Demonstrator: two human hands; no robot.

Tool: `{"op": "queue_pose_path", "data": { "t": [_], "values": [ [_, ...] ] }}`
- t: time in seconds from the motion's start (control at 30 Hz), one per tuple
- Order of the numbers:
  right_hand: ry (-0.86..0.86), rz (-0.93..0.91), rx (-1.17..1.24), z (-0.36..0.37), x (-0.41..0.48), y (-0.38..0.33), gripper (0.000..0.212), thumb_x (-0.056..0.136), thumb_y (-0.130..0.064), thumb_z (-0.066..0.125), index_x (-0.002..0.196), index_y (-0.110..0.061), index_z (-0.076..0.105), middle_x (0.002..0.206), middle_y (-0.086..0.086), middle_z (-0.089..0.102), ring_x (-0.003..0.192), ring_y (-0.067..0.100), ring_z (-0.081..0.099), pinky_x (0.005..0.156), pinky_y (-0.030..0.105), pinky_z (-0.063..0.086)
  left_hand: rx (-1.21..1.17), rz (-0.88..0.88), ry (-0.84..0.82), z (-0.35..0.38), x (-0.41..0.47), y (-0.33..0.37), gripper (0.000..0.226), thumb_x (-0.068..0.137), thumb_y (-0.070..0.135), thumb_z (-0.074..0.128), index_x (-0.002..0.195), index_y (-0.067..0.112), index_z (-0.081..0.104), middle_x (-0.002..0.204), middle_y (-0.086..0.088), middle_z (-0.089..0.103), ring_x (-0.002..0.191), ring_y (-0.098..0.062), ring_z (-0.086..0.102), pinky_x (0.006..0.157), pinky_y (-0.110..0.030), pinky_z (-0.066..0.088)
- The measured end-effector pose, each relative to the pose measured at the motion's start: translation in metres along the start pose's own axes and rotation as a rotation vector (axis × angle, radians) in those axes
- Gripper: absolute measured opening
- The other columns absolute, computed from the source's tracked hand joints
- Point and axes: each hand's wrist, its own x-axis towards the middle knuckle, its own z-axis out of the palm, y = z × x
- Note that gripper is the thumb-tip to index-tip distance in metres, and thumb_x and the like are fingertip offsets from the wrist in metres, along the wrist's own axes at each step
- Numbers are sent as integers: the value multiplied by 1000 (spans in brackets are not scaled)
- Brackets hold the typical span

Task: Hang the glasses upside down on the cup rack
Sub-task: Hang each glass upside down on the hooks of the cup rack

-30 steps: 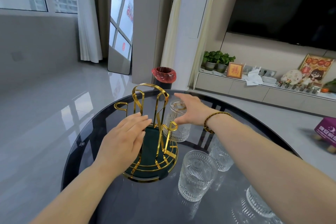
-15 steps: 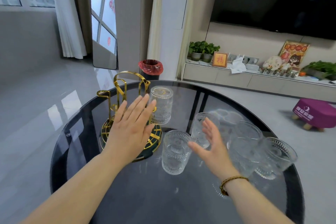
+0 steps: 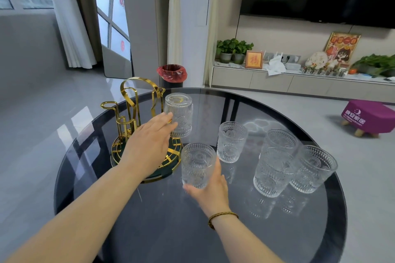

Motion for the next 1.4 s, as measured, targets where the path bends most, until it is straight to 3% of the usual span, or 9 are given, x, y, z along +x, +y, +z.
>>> {"op": "queue_pose_path", "data": {
  "t": [0.17, 0.37, 0.47, 0.57, 0.7, 0.83, 0.93, 1.17, 1.4],
  "values": [
    [31, -6, 65, 2, 2, 5, 84, 57, -36, 75, 123, -31, 24, 117, -1, 54, 109, 21, 50, 90, 33, 45, -19, 15, 19, 0, -5, 1, 41, 91, 10, 39, 131, 19, 37, 147, -1, 32, 137, -15, 23, 110, -30, 18],
    [-12, -70, 299, -16, -6, 3, 73, 58, -26, 76, 111, -37, 28, 105, -17, 50, 96, 4, 52, 68, 8, 41, -84, 38, 65, -10, -18, 4, 40, 90, 4, 41, 127, 18, 44, 142, -1, 39, 135, -17, 28, 105, -25, 12],
    [18, -124, 347, -34, -10, -3, 72, 57, -24, 78, 112, -34, 33, 106, -19, 50, 98, -4, 50, 71, 5, 41, -109, 38, 75, -14, -27, 3, 40, 89, 4, 41, 126, 19, 45, 141, -1, 42, 133, -16, 31, 104, -25, 13],
    [42, -194, 355, -61, -10, -15, 66, 58, -19, 77, 101, -48, 36, 106, -21, 49, 95, -19, 47, 70, -1, 39, -119, 24, 76, -16, -30, 4, 42, 91, 8, 40, 130, 22, 39, 142, 2, 39, 134, -13, 27, 103, -22, 11],
    [64, -247, 283, -96, -5, -38, 66, 57, -26, 76, 112, -39, 41, 119, -7, 53, 109, 10, 51, 90, 30, 46, -120, 18, 69, -16, -31, 7, 47, 92, 15, 42, 135, 25, 27, 147, 2, 31, 137, -12, 21, 105, -23, 4],
    [37, -268, 223, -126, 11, -67, 63, 59, -30, 74, 108, -42, 36, 104, -16, 48, 91, -4, 48, 68, 14, 39, -48, 30, 131, -22, -33, -3, 48, 92, 32, 38, 137, 24, 23, 150, -2, 24, 134, -7, 5, 108, -30, -3],
    [37, -250, 126, -143, 30, -96, 65, 62, -31, 73, 111, -30, 31, 103, -3, 43, 84, 7, 50, 60, 17, 37, 11, -73, 171, -29, -31, -21, 48, 92, 40, 32, 137, 25, 21, 151, -3, 18, 131, -5, -4, 108, -31, -6],
    [94, -333, -28, -146, 71, -170, 66, 65, -31, 73, 115, -17, 34, 109, -2, 35, 99, 14, 36, 77, 23, 33, 2, -150, 25, -27, -29, -46, 55, 90, 45, 31, 139, 25, 14, 153, 3, 10, 137, -7, -3, 106, -27, -7],
    [43, -358, -67, -105, 106, -220, 71, 69, -27, 70, 126, -15, 29, 136, 8, 37, 101, 15, 34, 83, 27, 30, 15, -83, -12, -32, -26, -60, 55, 89, 48, 31, 138, 29, 16, 150, 7, 23, 138, -8, 12, 104, -23, 2]
  ]
}}
